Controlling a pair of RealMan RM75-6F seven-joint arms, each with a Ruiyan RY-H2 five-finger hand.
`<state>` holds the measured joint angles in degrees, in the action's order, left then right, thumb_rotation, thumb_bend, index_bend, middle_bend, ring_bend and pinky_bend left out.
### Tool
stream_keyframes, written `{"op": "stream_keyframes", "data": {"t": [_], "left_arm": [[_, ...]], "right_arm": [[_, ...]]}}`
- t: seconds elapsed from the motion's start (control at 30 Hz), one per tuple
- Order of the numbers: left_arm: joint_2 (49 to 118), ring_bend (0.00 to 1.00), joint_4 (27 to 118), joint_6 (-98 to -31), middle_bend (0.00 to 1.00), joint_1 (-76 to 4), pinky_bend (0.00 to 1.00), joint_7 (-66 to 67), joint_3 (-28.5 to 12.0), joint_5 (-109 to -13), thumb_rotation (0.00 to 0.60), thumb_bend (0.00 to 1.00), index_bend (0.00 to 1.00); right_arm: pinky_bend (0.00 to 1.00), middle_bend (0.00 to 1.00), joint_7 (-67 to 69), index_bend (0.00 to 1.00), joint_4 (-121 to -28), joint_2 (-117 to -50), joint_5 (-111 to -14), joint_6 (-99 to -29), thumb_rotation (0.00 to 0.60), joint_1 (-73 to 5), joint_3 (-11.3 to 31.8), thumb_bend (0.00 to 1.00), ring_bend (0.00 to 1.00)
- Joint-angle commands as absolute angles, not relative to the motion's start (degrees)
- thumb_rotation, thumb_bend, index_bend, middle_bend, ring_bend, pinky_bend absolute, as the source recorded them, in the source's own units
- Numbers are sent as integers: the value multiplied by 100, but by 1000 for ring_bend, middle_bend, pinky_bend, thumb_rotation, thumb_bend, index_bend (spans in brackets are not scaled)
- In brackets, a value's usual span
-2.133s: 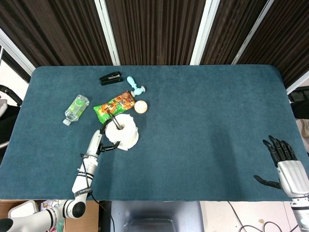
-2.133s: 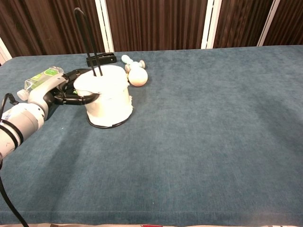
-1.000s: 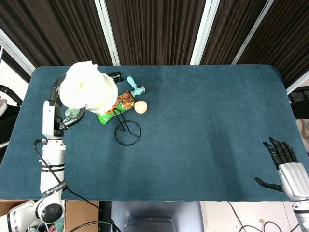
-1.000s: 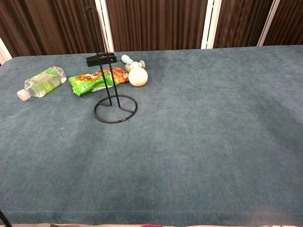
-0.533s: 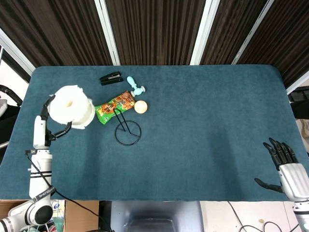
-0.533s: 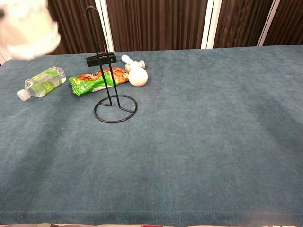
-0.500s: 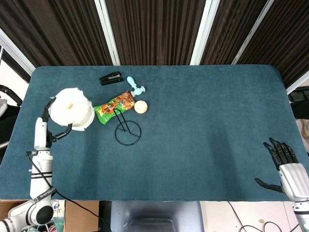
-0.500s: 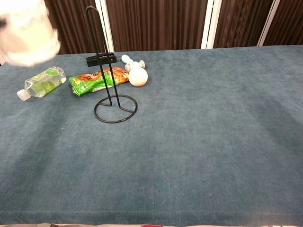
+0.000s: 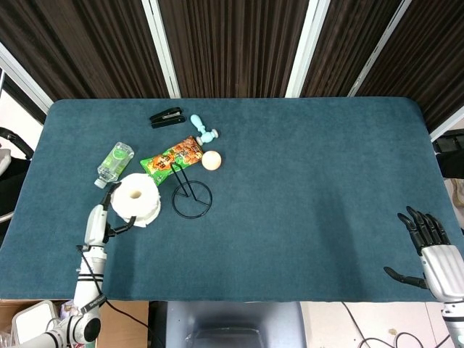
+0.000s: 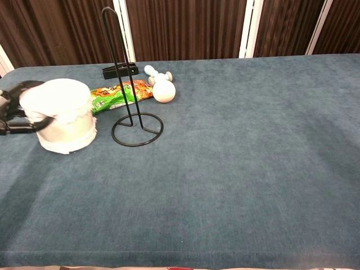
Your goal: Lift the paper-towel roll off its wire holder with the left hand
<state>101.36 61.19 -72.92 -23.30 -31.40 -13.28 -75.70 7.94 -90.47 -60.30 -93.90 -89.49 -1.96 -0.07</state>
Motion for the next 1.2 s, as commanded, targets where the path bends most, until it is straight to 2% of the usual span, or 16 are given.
{"op": "stream_keyframes", "data": {"t": [0.03,0.07,0.13,0.17,0.27,0.43,0.57,0.67,0.73,0.83,0.93,1.2], "left_arm": [[10192,232,6006,-7240,339,-2371,254,-3319,-1212,-7715,600,518,291],[10163,107,6036,-7211,198,-2372,170,-3345,-1202,-7721,600,489,141],[10079,5,6118,-7150,33,-2375,87,-3284,-1201,-7705,600,449,10],[10046,0,6170,-7138,3,-2369,63,-3236,-1204,-7691,600,430,0],[9925,0,6372,-7108,0,-2341,36,-3188,-1256,-7614,600,392,0],[9648,0,6631,-7221,0,-2265,22,-3047,-1300,-7620,600,382,0],[9161,0,7043,-7455,0,-2126,21,-3066,-1268,-7816,600,377,0],[8608,0,7325,-8037,0,-1835,9,-2635,-1016,-8272,600,370,0],[8093,0,7674,-8361,0,-1529,0,-2169,-608,-8658,600,373,0],[7308,0,8259,-8453,0,-1110,0,-1074,55,-8985,600,390,0],[7094,0,8435,-8485,0,-864,0,-262,388,-9093,600,401,0],[7070,0,8517,-8522,0,-872,0,-138,352,-9244,600,411,0]], "right_arm": [[0,0,816,0,-9043,-6021,-9398,-8948,600,-196,-11,100,0],[0,0,828,0,-9040,-6014,-9400,-8949,600,-197,-12,99,0],[0,0,867,0,-9033,-5993,-9409,-8941,600,-199,-21,100,0],[0,0,890,0,-9034,-5985,-9413,-8937,600,-200,-25,99,0],[0,0,898,0,-9031,-5977,-9434,-8941,600,-200,-33,100,0],[0,0,881,0,-8985,-5993,-9562,-8962,600,-218,-68,100,0],[0,0,815,0,-8982,-6019,-9588,-8965,600,-219,-77,100,0],[0,0,757,0,-8989,-6045,-9569,-8993,600,-199,-70,100,0],[0,0,660,0,-8988,-6087,-9541,-9007,600,-183,-58,100,0],[0,0,515,0,-9003,-6147,-9447,-8923,600,-185,-51,100,0],[0,0,304,0,-9066,-6201,-9320,-8827,600,-198,-19,99,0],[0,0,164,0,-9134,-6239,-9460,-8870,600,-193,-66,100,0]]}}
